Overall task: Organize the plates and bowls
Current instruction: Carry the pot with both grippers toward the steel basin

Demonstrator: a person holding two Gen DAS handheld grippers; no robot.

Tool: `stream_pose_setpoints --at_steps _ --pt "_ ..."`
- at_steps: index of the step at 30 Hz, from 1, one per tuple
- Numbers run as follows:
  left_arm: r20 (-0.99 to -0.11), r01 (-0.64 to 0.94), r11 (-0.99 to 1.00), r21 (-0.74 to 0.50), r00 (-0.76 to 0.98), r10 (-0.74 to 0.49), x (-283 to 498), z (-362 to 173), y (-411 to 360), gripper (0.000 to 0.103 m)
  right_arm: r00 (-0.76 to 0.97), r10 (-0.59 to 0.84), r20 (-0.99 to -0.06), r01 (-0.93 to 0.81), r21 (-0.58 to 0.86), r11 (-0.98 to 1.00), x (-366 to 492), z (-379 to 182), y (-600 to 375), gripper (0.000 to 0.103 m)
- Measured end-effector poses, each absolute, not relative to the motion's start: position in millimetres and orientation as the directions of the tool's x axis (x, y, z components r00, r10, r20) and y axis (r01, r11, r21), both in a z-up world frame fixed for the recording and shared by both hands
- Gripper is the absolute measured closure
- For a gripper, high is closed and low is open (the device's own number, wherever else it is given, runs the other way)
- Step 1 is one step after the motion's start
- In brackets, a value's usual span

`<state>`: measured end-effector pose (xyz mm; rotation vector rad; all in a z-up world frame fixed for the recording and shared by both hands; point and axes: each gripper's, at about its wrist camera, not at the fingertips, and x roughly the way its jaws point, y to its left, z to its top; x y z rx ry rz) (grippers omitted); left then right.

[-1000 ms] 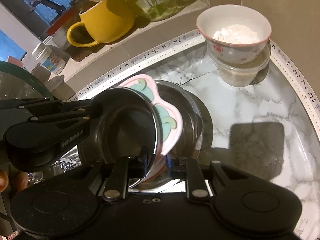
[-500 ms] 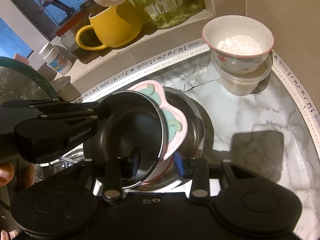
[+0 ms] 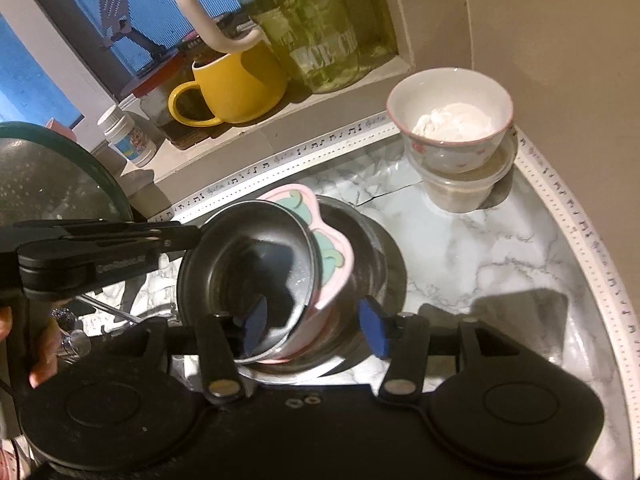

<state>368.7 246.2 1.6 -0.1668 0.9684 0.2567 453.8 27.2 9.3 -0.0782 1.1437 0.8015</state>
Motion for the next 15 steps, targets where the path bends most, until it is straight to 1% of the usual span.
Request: stream_pose_setpoints --at_steps 2,4,5,6,7,8,9,12,14,15 --pt "-0.828 -0.294 0.955 -0.032 0.543 0.139 362 2 249 0.09 0.181 0.521 -0.834 -0.603 0.324 0.729 452 9 22 0.044" --pt "-0.829 -0.305 0.952 -0.037 0.541 0.141 356 1 251 0.087 0.183 0.513 -0.838 -0.606 0.315 0.73 449 8 17 0.04" --pt "-0.831 -0.312 0.949 -0.042 0.539 0.141 353 0 253 0.079 0.182 0.51 -0.84 -0.609 0.311 0.73 448 8 15 0.039" --pt "-0.831 -0.315 0.948 -0.05 0.54 0.135 350 0 255 0.068 0.183 0.508 -0.841 -0.611 0.308 0.729 447 7 13 0.039" --pt "-0.828 -0.316 0.947 -0.058 0.546 0.132 346 0 256 0.062 0.185 0.505 -0.843 -0.613 0.303 0.73 446 6 10 0.039" --pt "-0.821 -0.321 0.945 -0.064 0.555 0.133 342 0 258 0.05 0.187 0.503 -0.844 -0.614 0.3 0.73 445 5 7 0.039" --pt "-0.815 -0.324 0.943 -0.069 0.564 0.134 339 0 259 0.044 0.188 0.503 -0.843 -0.614 0.299 0.73 444 4 3 0.039" --pt "-0.808 -0.341 0.935 -0.094 0.576 0.129 329 -1 262 0.041 0.199 0.5 -0.843 -0.614 0.29 0.734 442 3 -4 0.038" --pt "-0.806 -0.357 0.926 -0.121 0.58 0.118 322 -3 264 0.037 0.211 0.5 -0.84 -0.621 0.279 0.732 439 2 -9 0.031" --pt "-0.805 -0.366 0.921 -0.135 0.583 0.113 319 -5 265 0.036 0.218 0.502 -0.837 -0.627 0.274 0.729 437 1 -11 0.029"
